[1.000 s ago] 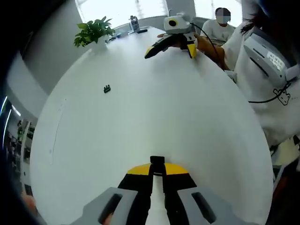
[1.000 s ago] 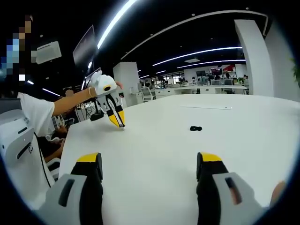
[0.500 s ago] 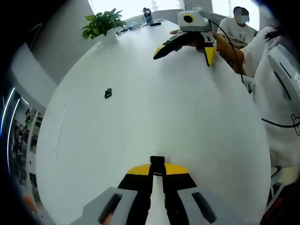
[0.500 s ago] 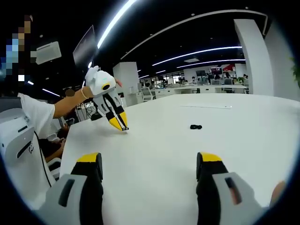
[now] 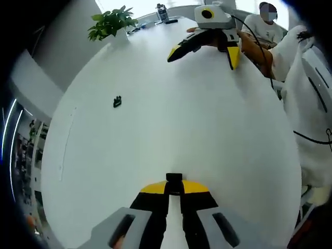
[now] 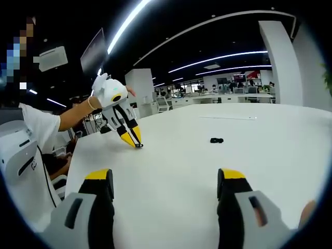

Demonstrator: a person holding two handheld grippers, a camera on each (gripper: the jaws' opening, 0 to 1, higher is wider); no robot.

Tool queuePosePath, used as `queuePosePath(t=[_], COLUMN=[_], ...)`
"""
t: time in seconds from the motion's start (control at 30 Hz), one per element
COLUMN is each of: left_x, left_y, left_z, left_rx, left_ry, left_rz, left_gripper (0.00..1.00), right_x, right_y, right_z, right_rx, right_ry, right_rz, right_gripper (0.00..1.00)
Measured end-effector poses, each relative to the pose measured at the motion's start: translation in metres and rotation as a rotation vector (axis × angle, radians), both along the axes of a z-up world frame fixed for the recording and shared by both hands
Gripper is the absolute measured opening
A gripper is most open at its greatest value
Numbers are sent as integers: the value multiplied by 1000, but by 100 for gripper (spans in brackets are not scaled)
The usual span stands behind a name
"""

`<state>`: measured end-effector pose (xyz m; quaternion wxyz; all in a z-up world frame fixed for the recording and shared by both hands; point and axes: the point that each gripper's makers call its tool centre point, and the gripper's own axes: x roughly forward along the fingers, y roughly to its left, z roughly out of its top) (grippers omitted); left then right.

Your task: Snap the two parts of the plastic buckle together until the buckle closes and remains connected.

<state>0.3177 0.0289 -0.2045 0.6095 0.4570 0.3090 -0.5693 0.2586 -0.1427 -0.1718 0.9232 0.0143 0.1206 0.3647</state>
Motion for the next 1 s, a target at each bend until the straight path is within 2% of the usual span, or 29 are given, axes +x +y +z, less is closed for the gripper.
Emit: queuePosePath(t=[0.17,0.47,0.77,1.0], left_x=[0,0,-3,0], left_y=[-2,-5,-3,2], left_z=[-1,7,21,31], left_rx=[0,-48,-150,-261], left_ry=[-4,-10,8,27], left_rz=[-12,-1,33,89], left_gripper=[8,8,8,8], right_x=[1,3,19,39], right_y=[-2,-4,-10,-14], right_z=[0,1,4,9], right_rx=[-6,-29,-57,-54], right_ry=[0,-3,-6,0], right_rz=[-9,-20,-39,-65], right_gripper=[82,82,83,83])
